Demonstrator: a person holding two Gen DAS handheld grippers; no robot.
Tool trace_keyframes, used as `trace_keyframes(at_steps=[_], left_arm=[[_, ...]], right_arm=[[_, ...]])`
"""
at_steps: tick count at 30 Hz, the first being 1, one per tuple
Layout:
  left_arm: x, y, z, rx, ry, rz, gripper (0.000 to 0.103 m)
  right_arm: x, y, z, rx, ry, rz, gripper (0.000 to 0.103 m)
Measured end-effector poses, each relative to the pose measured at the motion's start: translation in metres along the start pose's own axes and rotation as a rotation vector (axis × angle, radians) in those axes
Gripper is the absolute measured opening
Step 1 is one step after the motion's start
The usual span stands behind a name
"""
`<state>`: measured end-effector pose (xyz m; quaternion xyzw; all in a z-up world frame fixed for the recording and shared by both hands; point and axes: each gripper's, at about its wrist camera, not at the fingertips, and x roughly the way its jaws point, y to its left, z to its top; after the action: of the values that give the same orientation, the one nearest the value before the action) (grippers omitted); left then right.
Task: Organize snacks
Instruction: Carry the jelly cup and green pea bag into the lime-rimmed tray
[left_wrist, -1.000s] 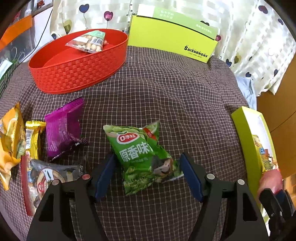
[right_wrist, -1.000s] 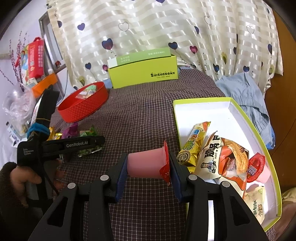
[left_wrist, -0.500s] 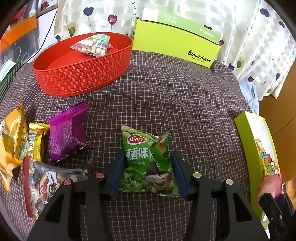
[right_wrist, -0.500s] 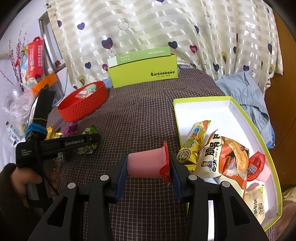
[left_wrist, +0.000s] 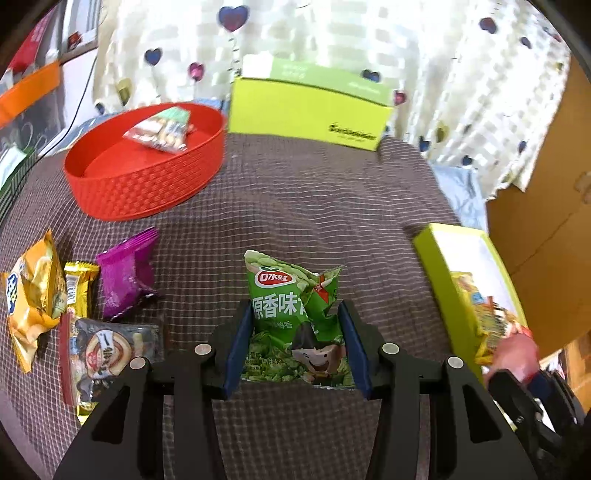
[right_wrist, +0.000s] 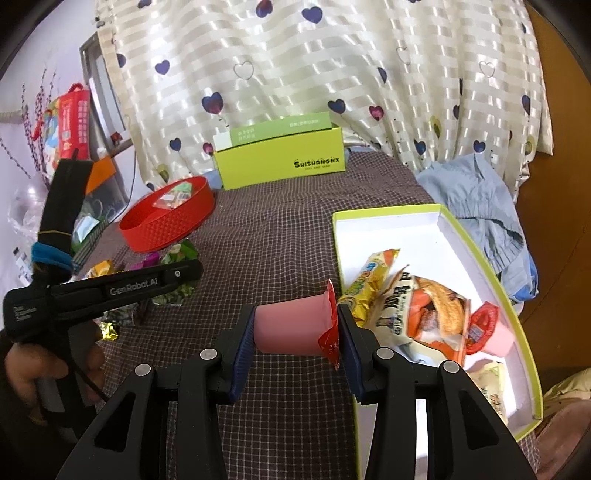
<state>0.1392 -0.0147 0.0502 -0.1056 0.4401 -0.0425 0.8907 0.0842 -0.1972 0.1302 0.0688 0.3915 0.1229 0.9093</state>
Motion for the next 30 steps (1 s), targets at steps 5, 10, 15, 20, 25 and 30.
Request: trace_keyframes(at_steps=[5, 10, 15, 20, 25, 30], left_arm=[[-0.014, -0.023, -0.001, 0.046, -0.016, -0.037, 0.048], [-0.021, -0.043, -0.005, 0.086, -0.022, -0.068, 0.048], [-0.024, -0.064, -0.008, 0.121, -0.021, -0.095, 0.048], [-0.025, -0.084, -0.009, 0.158, -0.020, -0.124, 0.048], [-0.024, -0.102, -0.011, 0.187, -0.012, -0.152, 0.048], [-0.018, -0.123, -0.012, 0.218, 0.001, -0.178, 0.048]], right_arm=[[-0.011, -0.007, -0.002, 0.008, -0.015, -0.016, 0.041], [-0.022, -0.020, -0.005, 0.027, -0.028, -0.036, 0.041], [-0.033, -0.033, -0.008, 0.045, -0.040, -0.059, 0.041], [-0.043, -0.048, -0.013, 0.066, -0.047, -0.082, 0.041], [-0.050, -0.064, -0.018, 0.089, -0.048, -0.108, 0.041], [-0.055, -0.078, -0.023, 0.109, -0.045, -0.132, 0.041]])
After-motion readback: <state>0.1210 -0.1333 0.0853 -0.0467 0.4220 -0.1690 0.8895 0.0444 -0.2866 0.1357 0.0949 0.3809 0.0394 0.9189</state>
